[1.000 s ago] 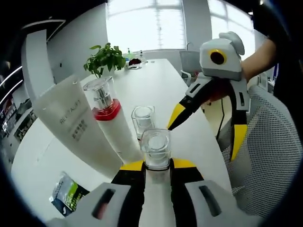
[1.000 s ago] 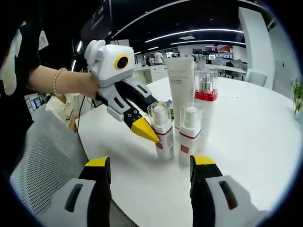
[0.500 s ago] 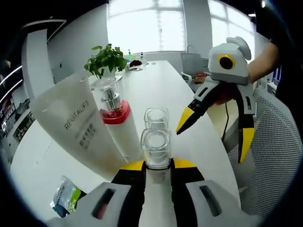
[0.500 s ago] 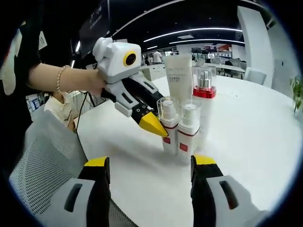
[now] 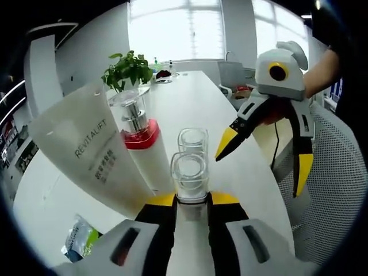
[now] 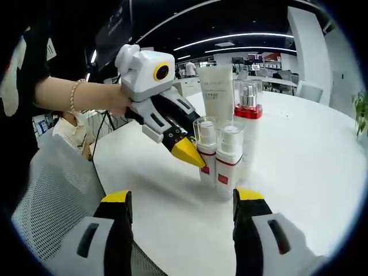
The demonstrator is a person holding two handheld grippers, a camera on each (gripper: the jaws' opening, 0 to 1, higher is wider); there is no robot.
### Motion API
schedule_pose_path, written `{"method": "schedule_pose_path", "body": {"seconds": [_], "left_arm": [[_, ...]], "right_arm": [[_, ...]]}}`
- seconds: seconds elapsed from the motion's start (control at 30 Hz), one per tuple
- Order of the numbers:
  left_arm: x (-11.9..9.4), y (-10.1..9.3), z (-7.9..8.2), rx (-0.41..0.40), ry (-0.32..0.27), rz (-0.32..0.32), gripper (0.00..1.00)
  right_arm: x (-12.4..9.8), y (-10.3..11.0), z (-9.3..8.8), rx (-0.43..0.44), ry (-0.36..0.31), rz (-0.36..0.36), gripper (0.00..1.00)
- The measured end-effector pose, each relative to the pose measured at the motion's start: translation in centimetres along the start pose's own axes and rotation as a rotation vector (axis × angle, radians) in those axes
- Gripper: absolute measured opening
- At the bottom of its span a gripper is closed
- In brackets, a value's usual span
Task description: Arrange the skincare products in the storage area until every visible bottle or jar stands upright without overlapping.
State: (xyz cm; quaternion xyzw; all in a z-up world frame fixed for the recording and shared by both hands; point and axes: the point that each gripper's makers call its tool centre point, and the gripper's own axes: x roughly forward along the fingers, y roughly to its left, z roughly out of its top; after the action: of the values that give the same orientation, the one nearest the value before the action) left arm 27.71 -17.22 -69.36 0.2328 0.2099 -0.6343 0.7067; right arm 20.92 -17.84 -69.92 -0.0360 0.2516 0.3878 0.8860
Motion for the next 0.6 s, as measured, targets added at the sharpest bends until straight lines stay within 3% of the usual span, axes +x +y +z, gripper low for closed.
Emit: {"method": "schedule_pose_path", "body": {"seconds": [0.33,0.6], "left_arm": [[-0.9,0.3,-0.6,-0.036,-0.002,0.014,0.34],[-2.9,0.0,-1.4,-0.095,0.001,0.05,0.44]], "right_arm": [[0.1,0.3,1.0,-0.013,-0.007,-0.008,0.73],[0.3,0.7,1.6,-0.018,-0.014,-0.016,0.75]]}}
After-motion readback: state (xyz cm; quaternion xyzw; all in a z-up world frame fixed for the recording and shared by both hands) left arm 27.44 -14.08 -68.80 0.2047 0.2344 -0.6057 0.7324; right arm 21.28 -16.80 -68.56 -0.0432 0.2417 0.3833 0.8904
